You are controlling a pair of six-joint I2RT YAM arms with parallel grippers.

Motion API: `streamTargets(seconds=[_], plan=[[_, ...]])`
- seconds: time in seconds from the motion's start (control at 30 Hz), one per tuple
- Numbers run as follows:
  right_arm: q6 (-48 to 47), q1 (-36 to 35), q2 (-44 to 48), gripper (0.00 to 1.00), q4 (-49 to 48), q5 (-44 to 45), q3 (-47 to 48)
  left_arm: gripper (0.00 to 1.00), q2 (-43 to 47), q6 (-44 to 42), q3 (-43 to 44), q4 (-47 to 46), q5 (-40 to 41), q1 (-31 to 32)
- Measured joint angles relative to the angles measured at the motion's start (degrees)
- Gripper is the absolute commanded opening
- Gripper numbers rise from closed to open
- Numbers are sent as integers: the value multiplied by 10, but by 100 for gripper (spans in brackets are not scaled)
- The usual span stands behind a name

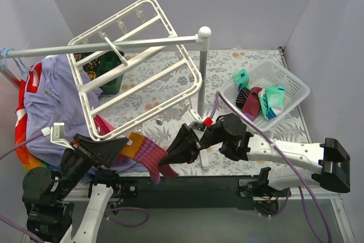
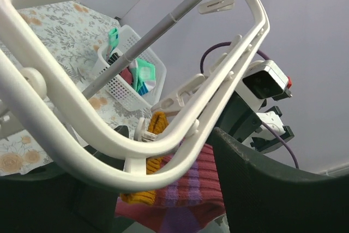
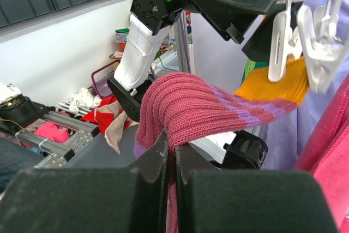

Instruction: Remove the socks clipped to the hanger

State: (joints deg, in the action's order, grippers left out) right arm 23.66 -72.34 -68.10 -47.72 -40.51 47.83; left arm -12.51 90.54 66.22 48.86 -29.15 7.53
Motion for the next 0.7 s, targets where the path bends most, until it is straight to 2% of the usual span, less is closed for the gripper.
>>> streamTargets(seconds=[0.1, 0.2, 0.33, 0.37, 0.43, 0.47, 0.53, 0.7], plan=[[0, 0, 0, 1, 0, 0, 0, 57, -6, -6, -5, -9, -1, -3], [0, 0, 1, 1, 1, 0, 0, 49, -10, -10, -9, -14, -1, -3], [0, 0, 3, 1, 1, 0, 0, 33, -10, -14, -9, -14, 2, -3], [0, 0, 4, 1, 2, 0, 0, 25, -10, -15, -9, -14, 3, -3], [0, 0, 6, 1, 4, 0, -1, 20, -11, -16, -9, -13, 5, -4], [0, 0, 8, 1, 4, 0, -3, 10, -11, -18, -9, -13, 7, -3], [0, 0, 14, 1, 6, 0, -12, 1, -12, -20, -8, -12, 8, -4], [0, 0, 24, 1, 14, 3, -39, 0, -13, -21, -8, -9, 13, -4]])
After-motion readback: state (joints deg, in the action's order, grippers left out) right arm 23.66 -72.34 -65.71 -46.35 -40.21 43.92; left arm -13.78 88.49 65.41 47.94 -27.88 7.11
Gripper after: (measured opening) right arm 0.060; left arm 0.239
